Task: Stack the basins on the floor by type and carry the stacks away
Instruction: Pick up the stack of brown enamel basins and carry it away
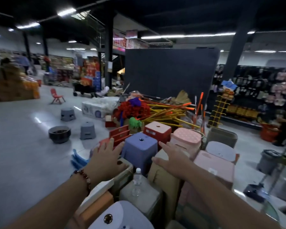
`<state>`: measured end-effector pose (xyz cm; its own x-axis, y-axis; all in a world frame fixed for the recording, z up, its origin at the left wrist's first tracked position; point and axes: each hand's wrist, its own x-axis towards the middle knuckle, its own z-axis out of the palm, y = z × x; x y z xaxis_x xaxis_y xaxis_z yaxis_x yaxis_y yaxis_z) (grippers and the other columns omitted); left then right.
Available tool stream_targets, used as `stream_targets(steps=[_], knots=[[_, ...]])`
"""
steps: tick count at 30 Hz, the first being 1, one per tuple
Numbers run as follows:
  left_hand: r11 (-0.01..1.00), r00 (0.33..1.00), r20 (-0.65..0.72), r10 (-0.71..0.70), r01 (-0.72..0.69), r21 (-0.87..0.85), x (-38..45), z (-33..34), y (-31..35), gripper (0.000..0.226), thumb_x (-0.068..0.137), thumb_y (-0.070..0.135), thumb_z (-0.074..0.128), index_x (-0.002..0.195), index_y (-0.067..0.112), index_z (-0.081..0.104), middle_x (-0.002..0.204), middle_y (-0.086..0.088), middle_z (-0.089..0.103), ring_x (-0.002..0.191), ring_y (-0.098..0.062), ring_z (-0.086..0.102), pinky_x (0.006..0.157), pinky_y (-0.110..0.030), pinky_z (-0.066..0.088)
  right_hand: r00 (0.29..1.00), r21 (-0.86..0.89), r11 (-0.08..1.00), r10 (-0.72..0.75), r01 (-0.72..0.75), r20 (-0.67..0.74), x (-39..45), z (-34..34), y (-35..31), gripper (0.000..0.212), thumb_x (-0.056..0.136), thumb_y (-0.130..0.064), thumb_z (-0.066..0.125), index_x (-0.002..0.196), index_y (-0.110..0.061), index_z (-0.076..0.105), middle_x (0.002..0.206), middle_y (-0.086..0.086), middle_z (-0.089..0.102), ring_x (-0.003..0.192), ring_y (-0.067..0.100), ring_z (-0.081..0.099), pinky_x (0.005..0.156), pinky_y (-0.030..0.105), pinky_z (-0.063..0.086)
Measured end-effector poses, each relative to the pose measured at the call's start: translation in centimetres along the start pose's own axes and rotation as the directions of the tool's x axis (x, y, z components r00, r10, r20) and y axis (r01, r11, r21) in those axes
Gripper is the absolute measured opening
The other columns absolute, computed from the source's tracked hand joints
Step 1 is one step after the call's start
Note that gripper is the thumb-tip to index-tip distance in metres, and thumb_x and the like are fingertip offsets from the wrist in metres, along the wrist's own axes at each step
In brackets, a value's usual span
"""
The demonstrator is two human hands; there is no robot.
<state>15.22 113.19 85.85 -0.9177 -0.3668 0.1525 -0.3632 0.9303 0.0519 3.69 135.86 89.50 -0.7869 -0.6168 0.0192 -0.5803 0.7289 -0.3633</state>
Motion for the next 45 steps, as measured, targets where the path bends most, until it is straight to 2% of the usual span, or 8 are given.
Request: stream_targets(steps=[5,10,13,16,25,31,36,45], knots=[[0.993,0.993,0.029,-0.114,0.115,-0.028,-3.3,-1.5,-10.9,0.088,0.088,0.077,0.035,0.157,0.034,0.001,0.166,-0.01,-0.001,0.152,-0.032,0.006,0.121,-0.049,0.013,0.988,0.068,0.988,-0.145,0.141,0.049,3.5,4.4,-10.8,0.08,0.091,-0.065,0.049,0.156,-0.036,0.012,0.165,-0.003,0.005,0.152,0.023,0.007,0.12,0.048,0.02],[0.974,0.974,-0.031,-0.226,0.226,-0.008,-7.6,-4.4,-22.2,0.088,0.09,0.073,0.038,0.155,0.038,-0.01,0.166,-0.005,-0.01,0.153,-0.029,-0.003,0.123,-0.046,0.01,0.933,0.369,0.865,-0.361,0.339,-0.012,5.2,9.5,-24.1,0.07,0.091,-0.054,0.059,0.151,-0.046,0.023,0.162,-0.016,0.011,0.149,0.008,0.013,0.119,0.034,0.023],[0.97,0.965,-0.097,-0.242,0.242,-0.015,-9.9,-5.9,-27.3,0.087,0.091,0.072,0.038,0.154,0.04,-0.014,0.165,-0.001,-0.015,0.153,-0.025,-0.009,0.124,-0.045,0.006,0.892,0.314,0.842,-0.45,0.439,-0.039,6.5,12.1,-29.6,0.075,0.088,-0.06,0.058,0.151,-0.048,0.02,0.163,-0.018,0.007,0.149,0.006,0.006,0.121,0.039,0.02],[0.954,0.95,-0.092,-0.299,0.299,-0.013,-10.6,-6.4,-32.2,0.087,0.091,0.072,0.037,0.153,0.042,-0.016,0.165,0.0,-0.016,0.153,-0.025,-0.009,0.124,-0.045,0.004,0.887,0.28,0.851,-0.463,0.445,-0.002,8.3,13.6,-33.6,0.078,0.087,-0.063,0.057,0.151,-0.051,0.014,0.163,-0.017,0.003,0.151,0.01,0.0,0.121,0.044,0.017],[0.93,0.93,-0.03,-0.366,0.366,0.0,-7.2,-4.4,-40.6,0.086,0.09,0.075,0.031,0.152,0.042,-0.018,0.164,0.004,-0.021,0.152,-0.023,-0.013,0.122,-0.041,0.001,0.86,0.275,0.839,-0.506,0.47,0.074,15.6,16.2,-38.8,0.073,0.089,-0.066,0.049,0.151,-0.052,0.013,0.163,-0.02,0.0,0.151,0.009,-0.001,0.122,0.046,0.013],[0.934,0.934,0.011,-0.358,0.358,0.014,0.1,-2.5,-44.8,0.086,0.087,0.076,0.027,0.153,0.042,-0.017,0.164,0.005,-0.02,0.152,-0.021,-0.011,0.122,-0.039,0.003,0.867,0.279,0.853,-0.485,0.44,0.113,24.3,18.4,-39.4,0.073,0.091,-0.063,0.05,0.153,-0.045,0.016,0.164,-0.012,0.005,0.151,0.012,0.002,0.122,0.043,0.014],[0.943,0.942,0.055,-0.331,0.332,0.0,6.8,-1.3,-48.5,0.083,0.09,0.073,0.032,0.153,0.044,-0.013,0.164,0.004,-0.018,0.153,-0.02,-0.009,0.122,-0.039,0.004,0.87,0.273,0.874,-0.458,0.403,0.182,31.7,18.9,-40.6,0.073,0.091,-0.063,0.051,0.154,-0.044,0.018,0.165,-0.011,0.006,0.152,0.013,0.002,0.122,0.042,0.014],[0.931,0.925,0.116,-0.361,0.365,-0.022,14.5,1.7,-58.6,0.084,0.09,0.074,0.033,0.153,0.044,-0.015,0.165,0.002,-0.017,0.153,-0.021,-0.008,0.122,-0.039,0.006,0.854,0.153,0.9,-0.435,0.407,0.287,42.1,22.8,-48.0,0.075,0.092,-0.063,0.048,0.155,-0.042,0.013,0.165,-0.007,0.003,0.152,0.018,0.002,0.123,0.044,0.01]])
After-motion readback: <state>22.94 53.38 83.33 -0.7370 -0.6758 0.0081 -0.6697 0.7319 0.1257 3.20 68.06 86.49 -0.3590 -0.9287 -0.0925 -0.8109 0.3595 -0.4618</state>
